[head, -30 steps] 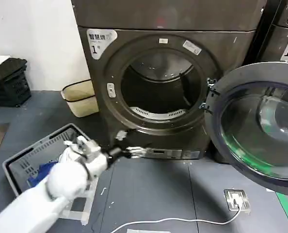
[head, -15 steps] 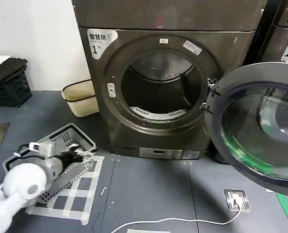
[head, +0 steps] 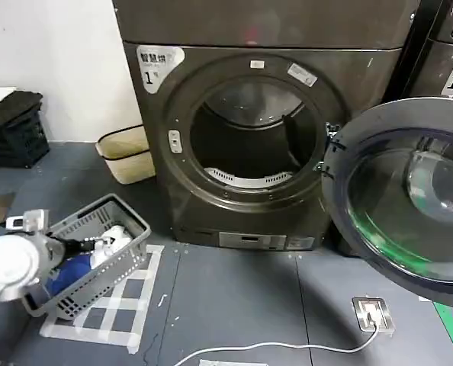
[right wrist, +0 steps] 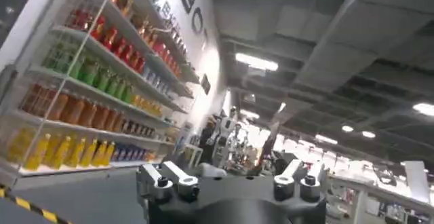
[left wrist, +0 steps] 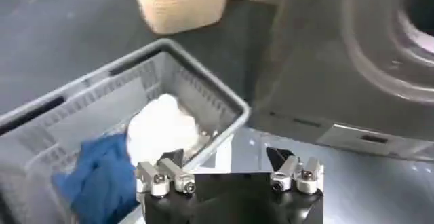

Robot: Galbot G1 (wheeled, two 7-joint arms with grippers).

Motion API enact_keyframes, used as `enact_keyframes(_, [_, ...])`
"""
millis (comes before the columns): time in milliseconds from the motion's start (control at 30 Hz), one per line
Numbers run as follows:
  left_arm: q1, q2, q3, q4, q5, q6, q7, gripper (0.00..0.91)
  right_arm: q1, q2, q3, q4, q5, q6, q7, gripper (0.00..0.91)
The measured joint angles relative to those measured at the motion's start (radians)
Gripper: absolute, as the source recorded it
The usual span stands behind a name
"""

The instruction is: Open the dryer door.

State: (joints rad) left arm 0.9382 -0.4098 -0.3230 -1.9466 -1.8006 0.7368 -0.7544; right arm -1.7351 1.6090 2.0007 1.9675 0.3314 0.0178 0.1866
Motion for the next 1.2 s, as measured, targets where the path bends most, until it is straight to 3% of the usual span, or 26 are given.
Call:
enact_keyframes(167, [-0.058,0.000,-0.010,0.084,-0.184,0.000,-0.113,0.907,-0.003,0.000,0.020,-0.020,0.021,0.003,0.004,0.907])
enact_keyframes(367, [-0.132,0.022,-0.023,0.197,-0.340,-0.001,-0.157,0.907,-0.005,0.000,0.034,-0.052,0.023,0.054,0.005,0.907])
enact_keyframes(800, [-0.232,0.014,0.016,0.413,-0.447,-0.001,-0.218,0.907,0.006,0.000,0.037,-0.090,0.026,0.060,-0.001,0.907])
enact_keyframes(1200, [-0.238,0.015,0.023,0.454,-0.446,0.000,-0.227,0.907,0.010,0.000,0.036,-0.094,0.025,0.073,-0.002,0.907])
